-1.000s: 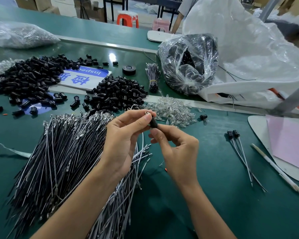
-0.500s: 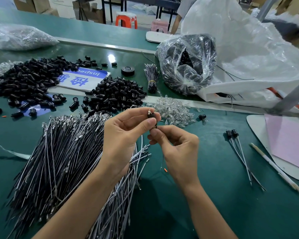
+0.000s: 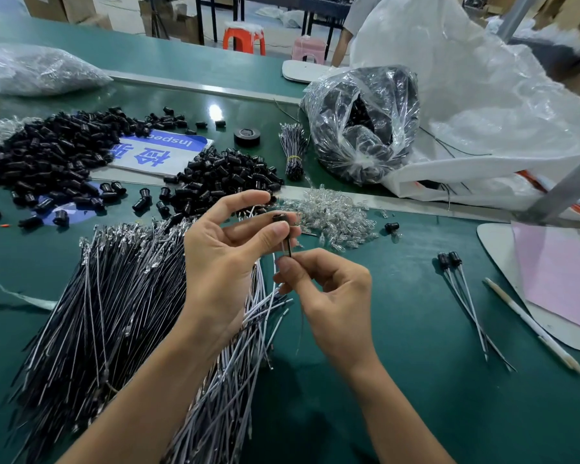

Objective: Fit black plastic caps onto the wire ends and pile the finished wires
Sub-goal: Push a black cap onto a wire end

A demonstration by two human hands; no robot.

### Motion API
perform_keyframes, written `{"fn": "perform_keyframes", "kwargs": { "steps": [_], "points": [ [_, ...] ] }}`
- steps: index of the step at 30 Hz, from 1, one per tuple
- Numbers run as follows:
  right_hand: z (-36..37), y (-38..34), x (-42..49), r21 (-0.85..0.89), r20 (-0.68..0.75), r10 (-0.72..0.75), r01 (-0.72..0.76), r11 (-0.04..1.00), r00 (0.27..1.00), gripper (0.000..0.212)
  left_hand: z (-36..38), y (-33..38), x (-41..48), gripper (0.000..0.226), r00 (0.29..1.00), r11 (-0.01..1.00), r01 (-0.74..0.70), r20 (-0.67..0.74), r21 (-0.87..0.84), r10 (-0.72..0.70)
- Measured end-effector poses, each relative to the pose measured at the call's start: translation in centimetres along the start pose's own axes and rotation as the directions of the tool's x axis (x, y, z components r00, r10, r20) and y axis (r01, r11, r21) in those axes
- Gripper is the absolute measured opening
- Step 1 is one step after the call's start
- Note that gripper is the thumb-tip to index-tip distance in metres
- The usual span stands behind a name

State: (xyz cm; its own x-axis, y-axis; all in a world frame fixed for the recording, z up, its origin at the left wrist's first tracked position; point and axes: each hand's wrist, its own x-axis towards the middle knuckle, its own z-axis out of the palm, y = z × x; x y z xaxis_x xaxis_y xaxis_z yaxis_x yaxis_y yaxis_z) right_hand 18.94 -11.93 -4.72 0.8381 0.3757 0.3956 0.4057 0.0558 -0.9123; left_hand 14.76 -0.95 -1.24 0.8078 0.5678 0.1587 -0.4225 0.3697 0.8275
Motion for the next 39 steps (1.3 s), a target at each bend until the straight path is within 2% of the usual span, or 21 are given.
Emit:
{"fn": "perform_keyframes", "kwargs": {
  "steps": [5,9,13,16,22,24,27,34,39],
  "points": [
    [0.0,-0.2,-0.2,0.057,0.039,0.014,-0.016,0.998,0.999,0.009,-0.4,0.1,0.1,0.038,1.0,1.0,-0.018,0.005,0.014,0.018],
    [-0.5,-0.2,-0.2,0.094,0.003,-0.021,0.02,0.995,1.0,0.013,0.0,-0.2,-0.2,0.042,0.989,0.998,-0.063,0.134,0.012,0.06],
    [-0.8,-0.2,-0.1,0.115,-0.051,-0.069,0.074,0.991,0.996,0.018,0.5,-0.6,-0.8,0.039,0.959,0.991,-0.108,0.272,0.082,0.082],
    [-0.8,-0.2,0.0,0.178,-0.039,-0.083,0.088,0.98,0.996,0.013,0.6,-0.7,-1.0,0.031,0.964,0.982,-0.136,0.247,0.131,0.1],
    [-0.7,-0.1,0.1,0.3,-0.044,-0.055,0.066,0.952,0.998,0.007,0.5,-0.6,-0.9,0.029,0.963,0.955,-0.207,0.218,0.215,0.159],
    [-0.8,-0.3,0.0,0.297,-0.027,-0.084,0.089,0.951,0.996,0.006,0.6,-0.6,-0.9,0.025,0.964,0.958,-0.203,0.215,0.202,0.159],
    [-0.8,-0.6,0.1,0.289,-0.004,-0.113,0.11,0.951,0.994,0.016,0.6,-0.7,-1.0,0.026,0.964,0.959,-0.202,0.213,0.201,0.159],
    [-0.7,-0.7,0.1,0.267,-0.029,-0.106,0.11,0.957,0.994,0.015,0.5,-0.6,-1.0,0.026,0.964,0.964,-0.196,0.214,0.182,0.155],
    [-0.6,-0.6,0.0,0.232,-0.043,-0.118,0.125,0.965,0.992,0.023,0.5,-0.7,-1.0,0.026,0.963,0.966,-0.194,0.221,0.168,0.155]
  ]
}}
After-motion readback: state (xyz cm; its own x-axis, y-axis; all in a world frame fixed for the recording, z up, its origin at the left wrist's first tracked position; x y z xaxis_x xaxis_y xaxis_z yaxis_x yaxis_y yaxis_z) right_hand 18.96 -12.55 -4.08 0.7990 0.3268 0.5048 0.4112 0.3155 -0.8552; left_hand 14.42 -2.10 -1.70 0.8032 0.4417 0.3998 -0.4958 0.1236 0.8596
